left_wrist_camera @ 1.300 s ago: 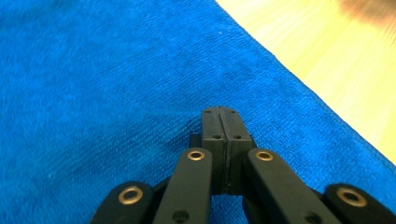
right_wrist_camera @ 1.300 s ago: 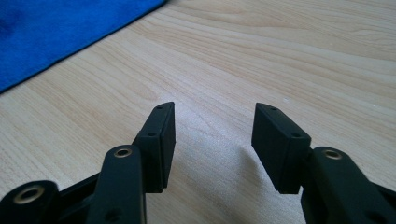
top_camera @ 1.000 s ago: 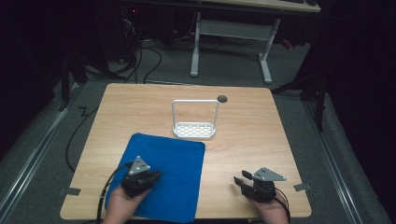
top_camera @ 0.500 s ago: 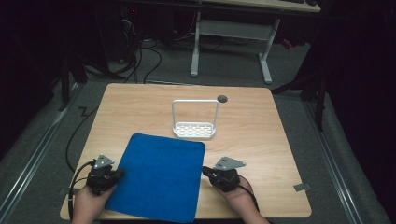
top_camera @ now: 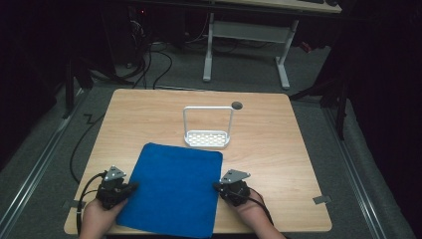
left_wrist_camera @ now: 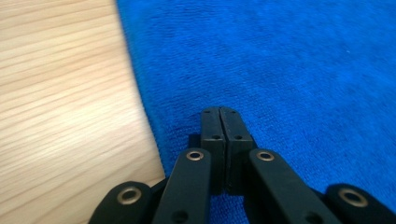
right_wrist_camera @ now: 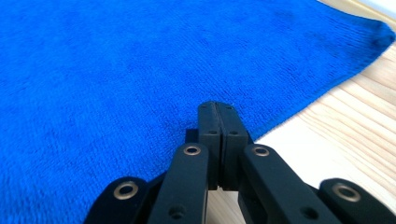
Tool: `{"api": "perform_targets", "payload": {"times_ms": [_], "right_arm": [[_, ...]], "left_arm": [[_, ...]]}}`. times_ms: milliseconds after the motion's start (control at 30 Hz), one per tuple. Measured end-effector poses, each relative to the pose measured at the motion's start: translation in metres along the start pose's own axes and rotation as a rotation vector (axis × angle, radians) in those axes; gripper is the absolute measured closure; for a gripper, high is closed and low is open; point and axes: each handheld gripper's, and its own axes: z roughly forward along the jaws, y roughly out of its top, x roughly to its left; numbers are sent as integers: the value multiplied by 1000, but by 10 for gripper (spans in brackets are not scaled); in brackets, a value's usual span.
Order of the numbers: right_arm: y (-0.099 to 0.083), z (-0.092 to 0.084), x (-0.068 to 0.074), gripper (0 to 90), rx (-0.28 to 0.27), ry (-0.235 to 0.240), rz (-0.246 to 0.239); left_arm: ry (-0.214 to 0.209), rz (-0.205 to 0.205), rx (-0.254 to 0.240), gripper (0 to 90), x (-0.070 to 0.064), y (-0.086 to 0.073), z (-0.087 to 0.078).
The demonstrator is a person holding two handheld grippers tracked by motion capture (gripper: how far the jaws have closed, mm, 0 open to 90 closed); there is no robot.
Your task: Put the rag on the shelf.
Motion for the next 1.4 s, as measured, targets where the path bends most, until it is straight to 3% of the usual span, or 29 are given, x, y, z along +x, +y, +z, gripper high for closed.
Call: {"api": "perform_targets", "payload": {"times_ms": [133, 433, 567, 767, 867, 1000, 1133, 1300, 1400], "right_arm": [[-7, -8, -7, 900, 2, -43, -1], [-29, -31, -28, 900, 11, -104, 65], [-41, -43, -41, 900, 4, -118, 120], [-54, -55, -58, 900, -2, -152, 150], [-57, -58, -63, 900, -7, -147, 186], [-56, -57, -61, 900, -10, -160, 166], [-56, -56, -62, 900, -13, -156, 182], [-55, -55, -59, 879, -5, -165, 165], [-54, -57, -60, 804, -16, -157, 162]], "left_arm": [[-46, 28, 5, 895, -13, 2, 5], [-155, 102, 14, 895, -49, 10, 21], [-195, 114, 4, 894, -60, 15, 31], [-241, 120, -8, 894, -70, 23, 43], [-245, 122, -10, 893, -72, 23, 44], [-245, 132, -6, 892, -73, 21, 42], [-255, 151, 1, 866, -74, 18, 38], [-263, 143, -10, 814, -75, 16, 36], [-218, 135, -45, 716, -71, 16, 35]]}}
